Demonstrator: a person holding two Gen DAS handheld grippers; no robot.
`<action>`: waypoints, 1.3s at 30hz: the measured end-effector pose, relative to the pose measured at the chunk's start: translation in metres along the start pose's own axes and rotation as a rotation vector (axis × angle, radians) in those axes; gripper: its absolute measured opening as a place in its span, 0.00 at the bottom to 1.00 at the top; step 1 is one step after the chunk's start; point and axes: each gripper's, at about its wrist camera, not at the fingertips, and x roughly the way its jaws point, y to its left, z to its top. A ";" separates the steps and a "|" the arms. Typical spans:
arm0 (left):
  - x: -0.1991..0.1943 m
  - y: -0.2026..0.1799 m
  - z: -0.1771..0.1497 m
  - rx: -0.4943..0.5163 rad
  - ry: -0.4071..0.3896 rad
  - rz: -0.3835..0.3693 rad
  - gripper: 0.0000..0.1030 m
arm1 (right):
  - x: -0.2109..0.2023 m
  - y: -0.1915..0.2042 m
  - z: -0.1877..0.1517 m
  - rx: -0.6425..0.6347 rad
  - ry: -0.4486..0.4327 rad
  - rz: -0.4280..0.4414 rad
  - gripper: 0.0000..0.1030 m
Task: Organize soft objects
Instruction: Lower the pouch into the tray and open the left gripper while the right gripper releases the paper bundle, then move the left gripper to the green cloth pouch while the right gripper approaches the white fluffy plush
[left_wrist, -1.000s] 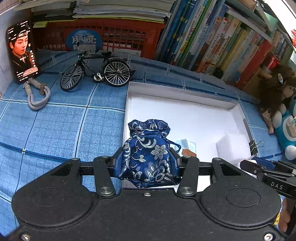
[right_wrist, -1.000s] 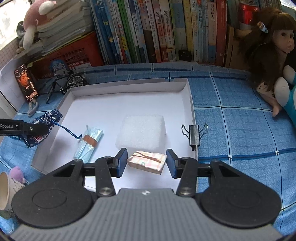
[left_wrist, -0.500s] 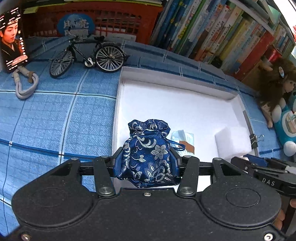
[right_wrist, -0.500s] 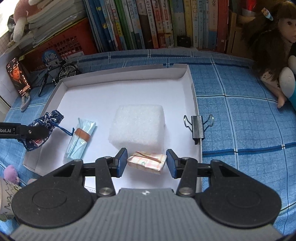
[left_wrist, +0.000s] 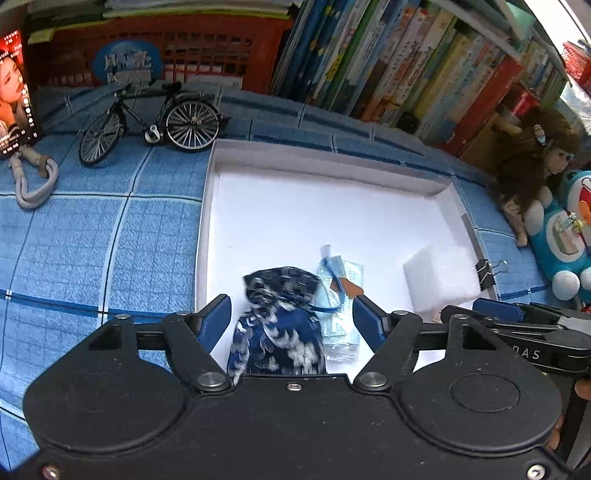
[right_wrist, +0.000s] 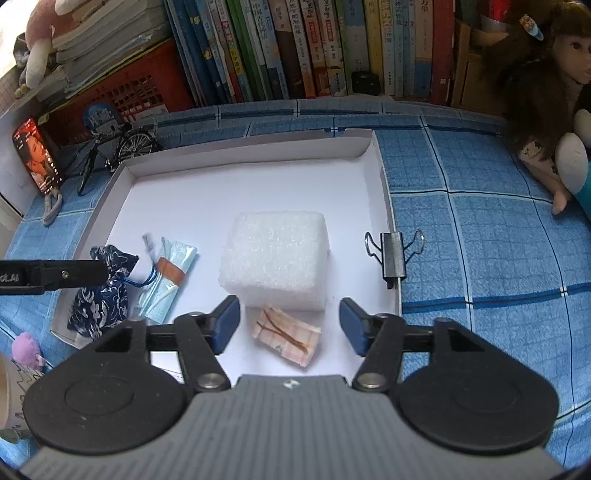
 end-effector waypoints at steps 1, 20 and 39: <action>-0.003 0.000 0.000 0.001 -0.007 -0.001 0.69 | -0.002 0.000 0.000 0.003 -0.006 0.003 0.72; -0.085 -0.009 -0.054 0.057 -0.197 -0.050 0.72 | -0.089 0.015 -0.029 -0.073 -0.230 -0.001 0.82; -0.138 -0.006 -0.149 0.109 -0.424 -0.116 0.76 | -0.157 0.010 -0.103 -0.112 -0.476 0.035 0.89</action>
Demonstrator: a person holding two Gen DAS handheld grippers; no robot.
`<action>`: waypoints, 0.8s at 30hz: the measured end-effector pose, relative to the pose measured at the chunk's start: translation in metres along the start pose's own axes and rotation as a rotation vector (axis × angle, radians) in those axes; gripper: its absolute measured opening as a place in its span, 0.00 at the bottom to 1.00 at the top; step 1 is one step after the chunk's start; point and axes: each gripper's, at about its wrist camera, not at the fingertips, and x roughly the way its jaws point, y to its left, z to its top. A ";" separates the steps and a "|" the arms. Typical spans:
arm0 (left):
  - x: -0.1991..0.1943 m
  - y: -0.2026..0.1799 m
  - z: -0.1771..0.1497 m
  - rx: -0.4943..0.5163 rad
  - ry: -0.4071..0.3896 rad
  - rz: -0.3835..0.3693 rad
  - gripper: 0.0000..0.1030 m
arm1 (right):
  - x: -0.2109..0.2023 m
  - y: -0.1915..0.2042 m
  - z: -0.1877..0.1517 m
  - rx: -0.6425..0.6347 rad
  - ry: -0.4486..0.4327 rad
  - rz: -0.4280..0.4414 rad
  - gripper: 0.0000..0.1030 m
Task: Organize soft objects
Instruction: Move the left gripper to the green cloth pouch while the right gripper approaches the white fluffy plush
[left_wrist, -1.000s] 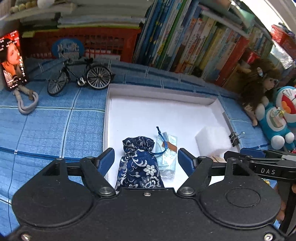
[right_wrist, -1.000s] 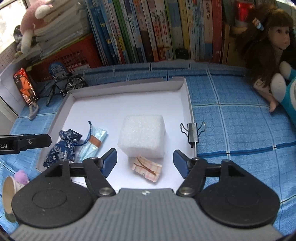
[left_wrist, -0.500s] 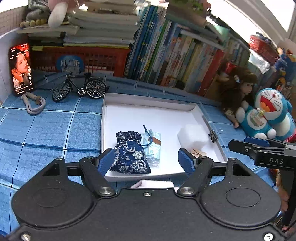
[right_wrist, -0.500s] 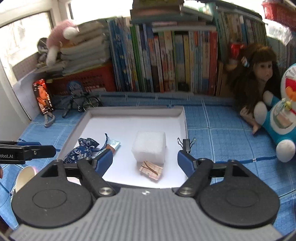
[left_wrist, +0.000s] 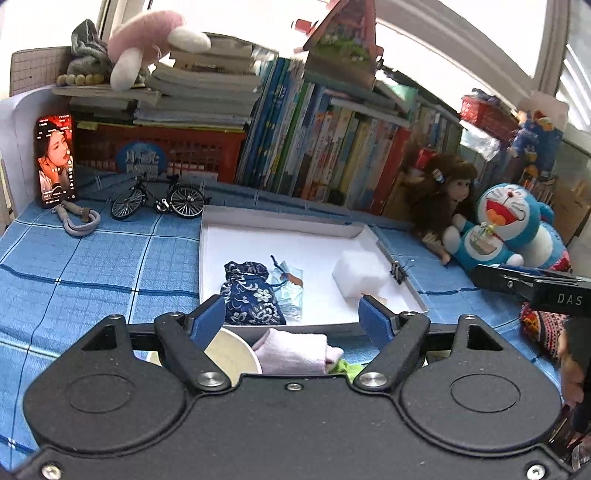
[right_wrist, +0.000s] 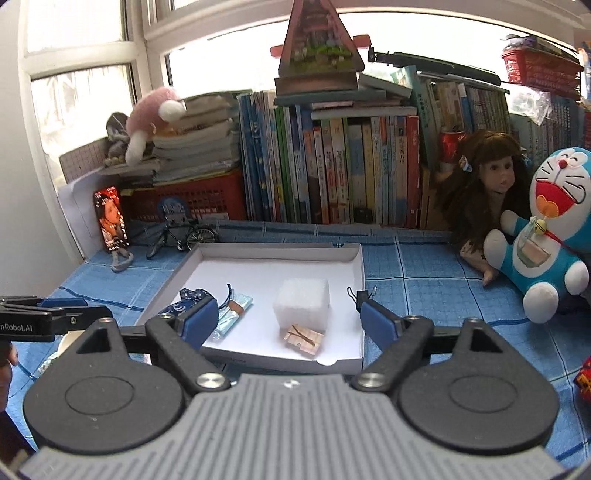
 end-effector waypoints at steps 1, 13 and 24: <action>-0.005 0.000 -0.006 -0.004 -0.017 -0.015 0.76 | -0.004 0.000 -0.005 0.000 -0.016 0.004 0.89; -0.041 -0.005 -0.065 0.054 -0.116 0.015 0.79 | -0.042 0.008 -0.059 -0.103 -0.148 -0.024 0.99; -0.052 0.001 -0.097 0.061 -0.154 0.102 0.85 | -0.050 0.015 -0.100 -0.164 -0.183 -0.073 1.00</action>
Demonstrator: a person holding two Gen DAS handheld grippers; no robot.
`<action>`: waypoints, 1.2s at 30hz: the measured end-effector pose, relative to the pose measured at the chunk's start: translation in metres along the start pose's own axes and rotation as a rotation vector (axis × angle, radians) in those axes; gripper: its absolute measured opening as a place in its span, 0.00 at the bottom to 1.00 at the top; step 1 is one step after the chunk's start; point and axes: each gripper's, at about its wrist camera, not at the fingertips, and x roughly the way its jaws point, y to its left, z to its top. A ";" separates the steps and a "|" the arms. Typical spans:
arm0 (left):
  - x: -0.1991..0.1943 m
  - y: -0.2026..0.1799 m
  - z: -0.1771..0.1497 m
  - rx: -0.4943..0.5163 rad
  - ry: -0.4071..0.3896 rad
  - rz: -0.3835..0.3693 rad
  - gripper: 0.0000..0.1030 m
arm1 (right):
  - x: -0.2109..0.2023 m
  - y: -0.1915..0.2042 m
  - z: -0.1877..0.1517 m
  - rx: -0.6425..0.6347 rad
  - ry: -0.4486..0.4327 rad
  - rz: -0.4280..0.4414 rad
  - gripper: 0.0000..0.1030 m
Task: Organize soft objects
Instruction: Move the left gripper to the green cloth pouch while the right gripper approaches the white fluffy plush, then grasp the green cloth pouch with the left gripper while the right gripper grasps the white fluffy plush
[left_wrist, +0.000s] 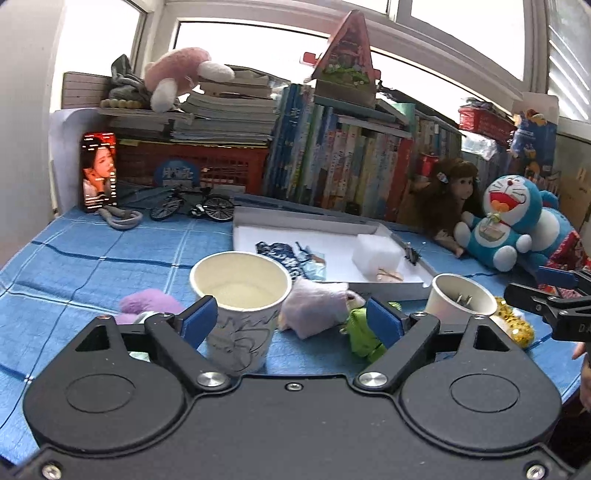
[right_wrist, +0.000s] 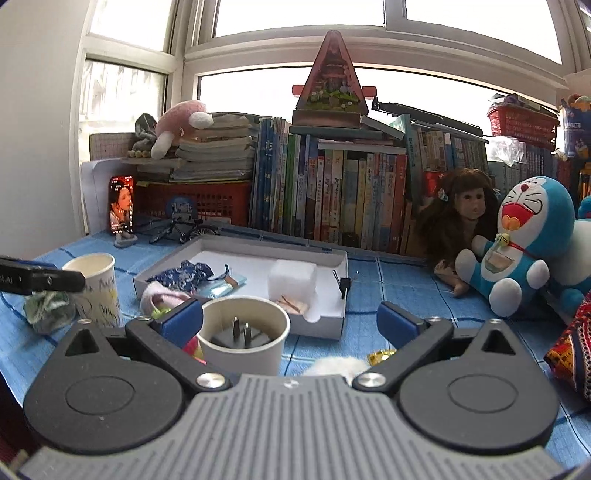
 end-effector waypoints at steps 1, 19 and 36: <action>-0.001 0.000 -0.002 0.004 0.000 0.011 0.85 | -0.001 0.000 -0.003 0.001 -0.001 -0.004 1.00; -0.003 0.019 -0.035 0.012 0.023 0.142 0.87 | 0.002 0.013 -0.043 -0.054 0.000 -0.054 1.00; -0.008 0.039 -0.041 -0.033 -0.025 0.278 0.87 | 0.019 0.011 -0.062 0.001 0.067 -0.073 0.82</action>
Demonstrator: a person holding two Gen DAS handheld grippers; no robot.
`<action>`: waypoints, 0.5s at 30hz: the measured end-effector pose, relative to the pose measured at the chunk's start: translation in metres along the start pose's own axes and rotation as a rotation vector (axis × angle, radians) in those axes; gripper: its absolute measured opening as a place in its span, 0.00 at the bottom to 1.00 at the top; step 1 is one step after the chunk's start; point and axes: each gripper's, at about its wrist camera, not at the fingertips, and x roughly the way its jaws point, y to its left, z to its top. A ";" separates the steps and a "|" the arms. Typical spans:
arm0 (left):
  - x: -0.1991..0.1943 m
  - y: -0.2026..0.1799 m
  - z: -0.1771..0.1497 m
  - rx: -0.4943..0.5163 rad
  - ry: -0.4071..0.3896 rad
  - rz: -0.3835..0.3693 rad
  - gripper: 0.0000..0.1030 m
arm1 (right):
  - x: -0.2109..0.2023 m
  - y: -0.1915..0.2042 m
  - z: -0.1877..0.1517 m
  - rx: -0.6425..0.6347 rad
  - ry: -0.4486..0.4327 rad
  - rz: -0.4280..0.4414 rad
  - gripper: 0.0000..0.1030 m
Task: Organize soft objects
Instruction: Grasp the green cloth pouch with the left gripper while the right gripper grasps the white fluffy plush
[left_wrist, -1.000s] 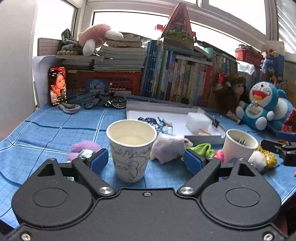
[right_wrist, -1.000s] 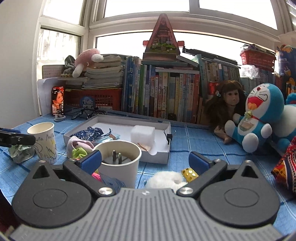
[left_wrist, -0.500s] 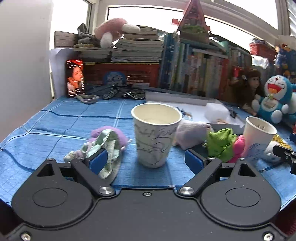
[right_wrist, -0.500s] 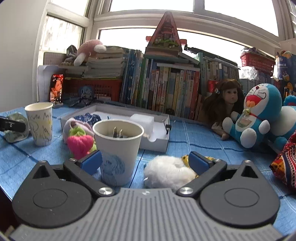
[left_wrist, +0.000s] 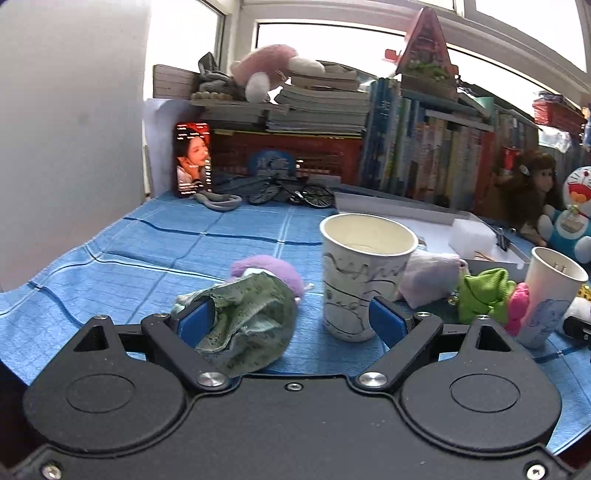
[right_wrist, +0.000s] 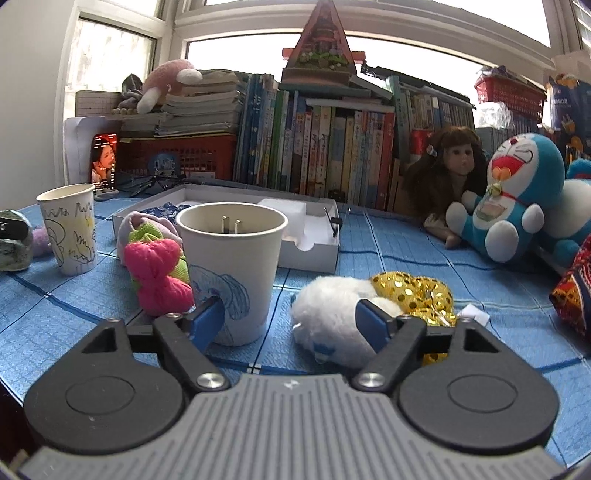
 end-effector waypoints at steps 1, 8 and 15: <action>0.000 0.001 0.000 -0.003 -0.002 0.007 0.87 | 0.001 0.000 0.000 0.003 0.004 -0.004 0.82; 0.004 0.010 -0.002 -0.021 0.002 0.045 0.87 | 0.006 0.000 -0.002 -0.006 0.007 -0.029 0.81; 0.006 0.016 -0.003 -0.034 -0.001 0.080 0.87 | 0.006 0.004 -0.002 -0.027 0.008 -0.038 0.81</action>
